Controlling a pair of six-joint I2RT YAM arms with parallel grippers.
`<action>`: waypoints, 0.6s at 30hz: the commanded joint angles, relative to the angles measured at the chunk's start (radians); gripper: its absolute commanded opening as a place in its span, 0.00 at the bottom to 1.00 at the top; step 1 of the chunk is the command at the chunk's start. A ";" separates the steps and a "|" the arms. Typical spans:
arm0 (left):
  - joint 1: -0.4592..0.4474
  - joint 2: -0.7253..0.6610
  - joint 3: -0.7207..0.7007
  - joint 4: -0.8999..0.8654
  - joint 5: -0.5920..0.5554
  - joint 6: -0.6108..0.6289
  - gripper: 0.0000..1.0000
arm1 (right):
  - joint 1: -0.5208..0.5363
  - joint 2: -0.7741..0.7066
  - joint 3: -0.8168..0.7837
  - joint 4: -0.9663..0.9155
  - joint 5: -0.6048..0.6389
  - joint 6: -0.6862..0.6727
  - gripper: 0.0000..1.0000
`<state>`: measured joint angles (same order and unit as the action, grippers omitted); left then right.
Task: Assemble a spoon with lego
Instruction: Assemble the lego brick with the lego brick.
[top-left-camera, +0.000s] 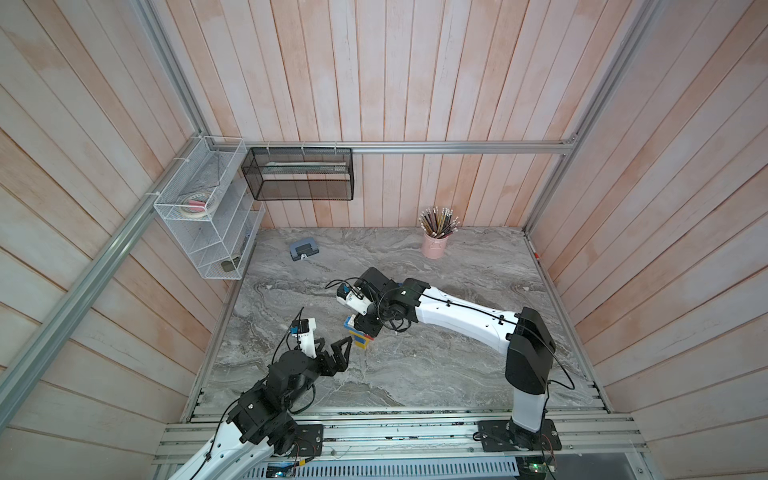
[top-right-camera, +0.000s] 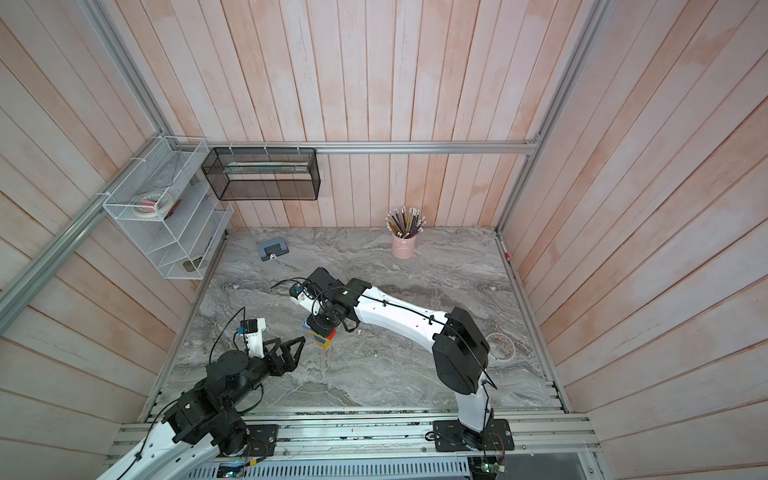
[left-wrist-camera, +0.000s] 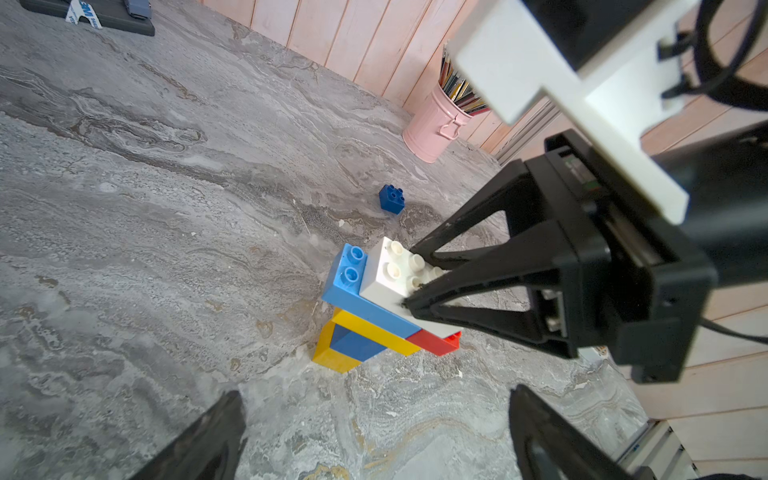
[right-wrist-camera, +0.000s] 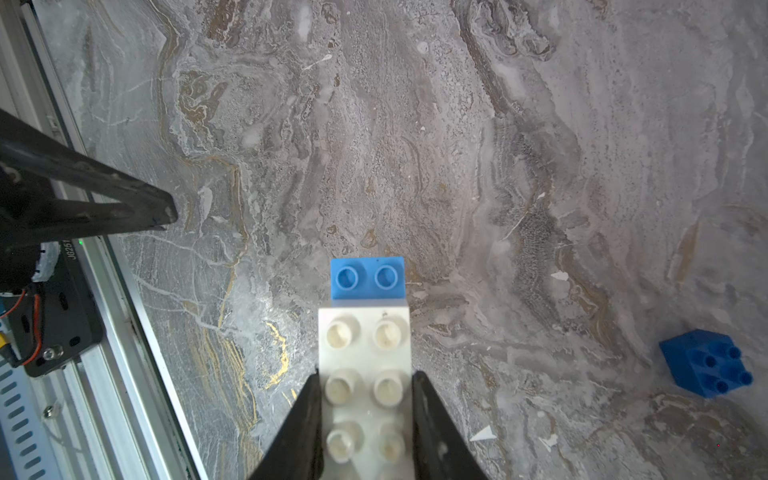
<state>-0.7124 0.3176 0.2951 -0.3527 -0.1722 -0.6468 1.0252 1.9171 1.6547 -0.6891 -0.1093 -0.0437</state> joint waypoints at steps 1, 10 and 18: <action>0.005 -0.011 -0.011 -0.002 -0.001 0.012 1.00 | -0.002 0.080 -0.023 -0.197 0.066 0.018 0.18; 0.005 -0.011 -0.011 -0.002 0.001 0.013 1.00 | -0.004 0.085 0.032 -0.209 0.076 0.017 0.18; 0.005 -0.012 -0.013 -0.002 -0.001 0.013 1.00 | -0.004 0.086 0.039 -0.214 0.078 0.016 0.32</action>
<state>-0.7124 0.3172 0.2947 -0.3527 -0.1722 -0.6468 1.0252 1.9446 1.7168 -0.7609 -0.0803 -0.0299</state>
